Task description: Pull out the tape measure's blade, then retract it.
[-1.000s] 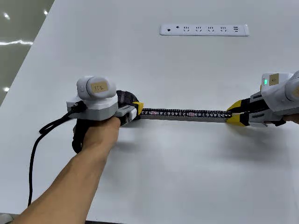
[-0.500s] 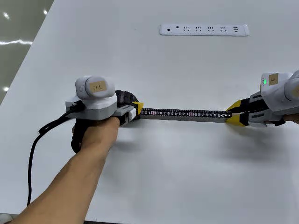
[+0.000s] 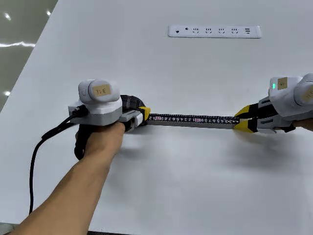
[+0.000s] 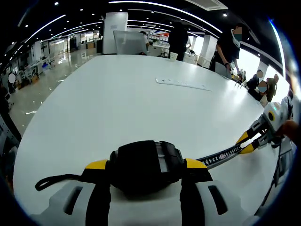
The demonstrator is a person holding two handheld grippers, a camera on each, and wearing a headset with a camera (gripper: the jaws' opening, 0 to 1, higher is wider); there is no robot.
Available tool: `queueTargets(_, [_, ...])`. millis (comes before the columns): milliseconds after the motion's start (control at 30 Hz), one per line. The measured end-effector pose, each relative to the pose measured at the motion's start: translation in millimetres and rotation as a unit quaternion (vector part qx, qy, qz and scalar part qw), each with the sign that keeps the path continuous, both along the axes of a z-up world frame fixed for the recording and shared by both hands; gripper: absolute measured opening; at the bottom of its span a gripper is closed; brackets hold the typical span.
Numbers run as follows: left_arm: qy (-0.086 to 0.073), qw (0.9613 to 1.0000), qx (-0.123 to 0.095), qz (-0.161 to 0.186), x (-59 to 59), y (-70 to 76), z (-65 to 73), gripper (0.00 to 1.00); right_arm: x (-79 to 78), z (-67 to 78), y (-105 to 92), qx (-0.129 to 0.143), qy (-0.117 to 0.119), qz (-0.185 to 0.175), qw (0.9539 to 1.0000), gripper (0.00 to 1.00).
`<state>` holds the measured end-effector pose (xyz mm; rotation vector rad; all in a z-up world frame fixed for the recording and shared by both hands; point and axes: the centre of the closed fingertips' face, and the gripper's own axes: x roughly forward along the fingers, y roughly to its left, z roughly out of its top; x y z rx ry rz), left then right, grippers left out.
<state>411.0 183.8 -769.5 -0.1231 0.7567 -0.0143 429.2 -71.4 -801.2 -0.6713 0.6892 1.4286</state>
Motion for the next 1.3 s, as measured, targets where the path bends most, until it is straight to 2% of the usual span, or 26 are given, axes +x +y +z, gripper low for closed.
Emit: queueTargets(1300, [0.003,1.0000,-0.009,-0.002,-1.0,0.3,-0.5,0.55,-4.2,1.6,32.9,0.013,0.004,0.007,0.9999,0.10])
